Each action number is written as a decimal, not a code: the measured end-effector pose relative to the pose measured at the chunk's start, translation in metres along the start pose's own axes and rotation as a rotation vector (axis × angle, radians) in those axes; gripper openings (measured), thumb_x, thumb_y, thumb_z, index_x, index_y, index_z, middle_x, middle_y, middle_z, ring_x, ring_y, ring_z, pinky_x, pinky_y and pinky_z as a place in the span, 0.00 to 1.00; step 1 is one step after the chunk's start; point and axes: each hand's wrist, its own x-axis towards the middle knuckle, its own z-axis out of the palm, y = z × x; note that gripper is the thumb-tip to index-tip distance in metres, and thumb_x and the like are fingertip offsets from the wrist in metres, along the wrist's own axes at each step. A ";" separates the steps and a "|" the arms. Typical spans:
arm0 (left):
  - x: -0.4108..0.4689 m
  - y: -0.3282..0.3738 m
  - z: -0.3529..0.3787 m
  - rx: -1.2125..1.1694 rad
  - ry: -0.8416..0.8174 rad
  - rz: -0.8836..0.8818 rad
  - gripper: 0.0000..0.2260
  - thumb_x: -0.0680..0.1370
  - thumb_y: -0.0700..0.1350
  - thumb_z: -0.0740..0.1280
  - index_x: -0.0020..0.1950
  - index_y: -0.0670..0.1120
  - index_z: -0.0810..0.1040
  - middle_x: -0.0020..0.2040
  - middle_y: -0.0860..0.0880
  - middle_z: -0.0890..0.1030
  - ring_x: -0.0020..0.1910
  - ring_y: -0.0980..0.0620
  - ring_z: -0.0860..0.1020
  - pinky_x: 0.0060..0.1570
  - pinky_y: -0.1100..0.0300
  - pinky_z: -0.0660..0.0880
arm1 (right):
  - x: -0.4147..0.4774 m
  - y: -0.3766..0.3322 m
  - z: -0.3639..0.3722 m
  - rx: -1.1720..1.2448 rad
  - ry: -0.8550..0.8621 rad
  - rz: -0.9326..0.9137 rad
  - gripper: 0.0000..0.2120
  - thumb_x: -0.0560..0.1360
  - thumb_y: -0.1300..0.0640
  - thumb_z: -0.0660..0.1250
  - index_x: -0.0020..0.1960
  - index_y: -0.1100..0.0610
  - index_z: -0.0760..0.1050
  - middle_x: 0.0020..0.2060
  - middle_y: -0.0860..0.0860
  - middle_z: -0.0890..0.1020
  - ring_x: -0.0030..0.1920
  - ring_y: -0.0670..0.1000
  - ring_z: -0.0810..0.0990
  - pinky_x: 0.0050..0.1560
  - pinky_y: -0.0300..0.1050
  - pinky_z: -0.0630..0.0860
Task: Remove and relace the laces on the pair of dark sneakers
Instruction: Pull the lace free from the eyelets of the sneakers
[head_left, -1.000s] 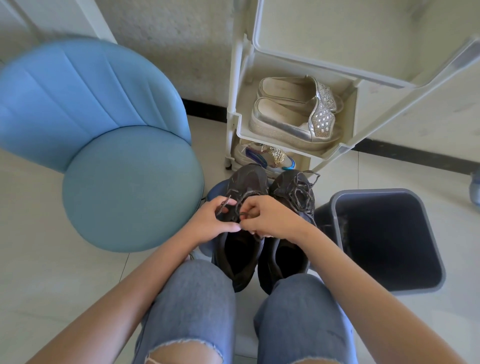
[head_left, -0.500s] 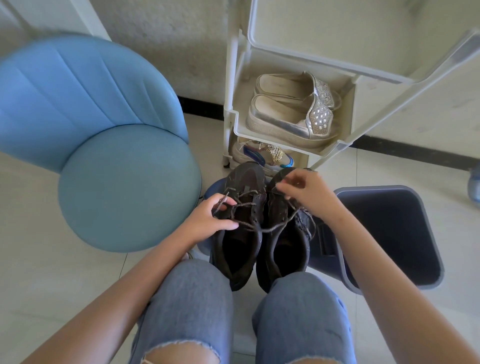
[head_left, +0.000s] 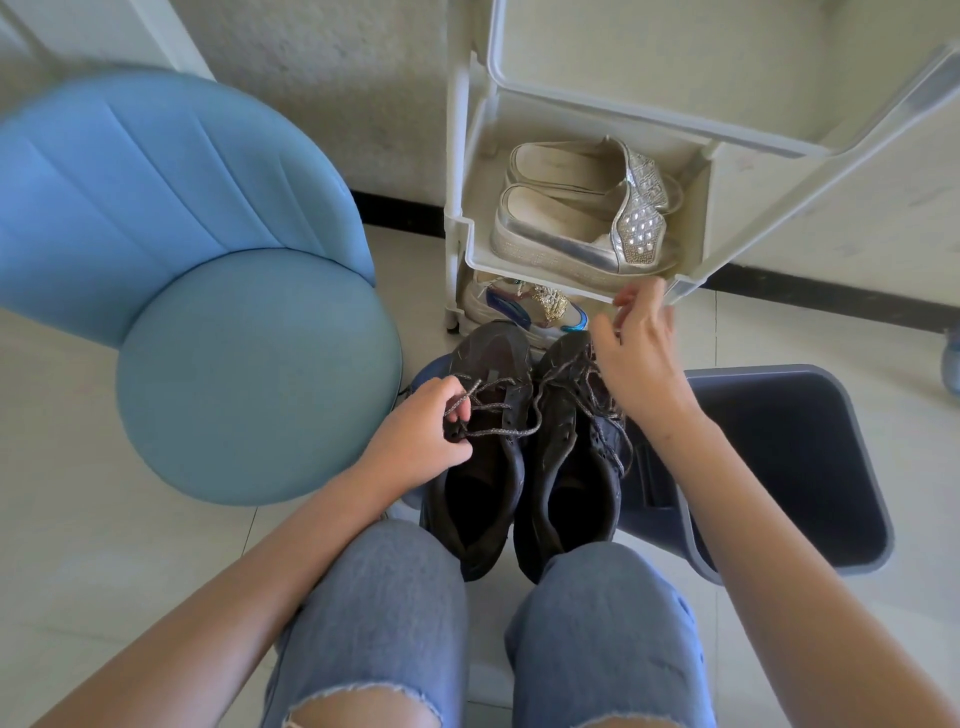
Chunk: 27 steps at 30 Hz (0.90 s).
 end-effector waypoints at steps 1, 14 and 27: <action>0.000 0.003 -0.001 0.011 0.000 0.001 0.10 0.70 0.43 0.71 0.38 0.51 0.70 0.37 0.55 0.73 0.33 0.58 0.70 0.37 0.63 0.67 | -0.001 -0.002 0.000 0.015 -0.141 0.043 0.05 0.81 0.60 0.54 0.54 0.61 0.66 0.45 0.55 0.72 0.45 0.53 0.71 0.49 0.50 0.70; 0.012 0.026 -0.006 -0.188 -0.092 -0.159 0.09 0.79 0.47 0.62 0.50 0.53 0.83 0.41 0.55 0.85 0.27 0.71 0.72 0.38 0.66 0.68 | -0.013 0.017 0.017 0.322 -0.794 0.063 0.06 0.78 0.63 0.64 0.53 0.55 0.73 0.41 0.47 0.76 0.39 0.44 0.73 0.43 0.36 0.71; 0.013 0.032 -0.001 -0.181 -0.292 -0.309 0.12 0.73 0.43 0.72 0.56 0.45 0.83 0.50 0.47 0.83 0.47 0.57 0.81 0.44 0.67 0.73 | -0.009 0.029 0.037 0.156 -0.696 -0.056 0.05 0.74 0.63 0.70 0.47 0.57 0.83 0.38 0.45 0.84 0.39 0.36 0.79 0.50 0.30 0.73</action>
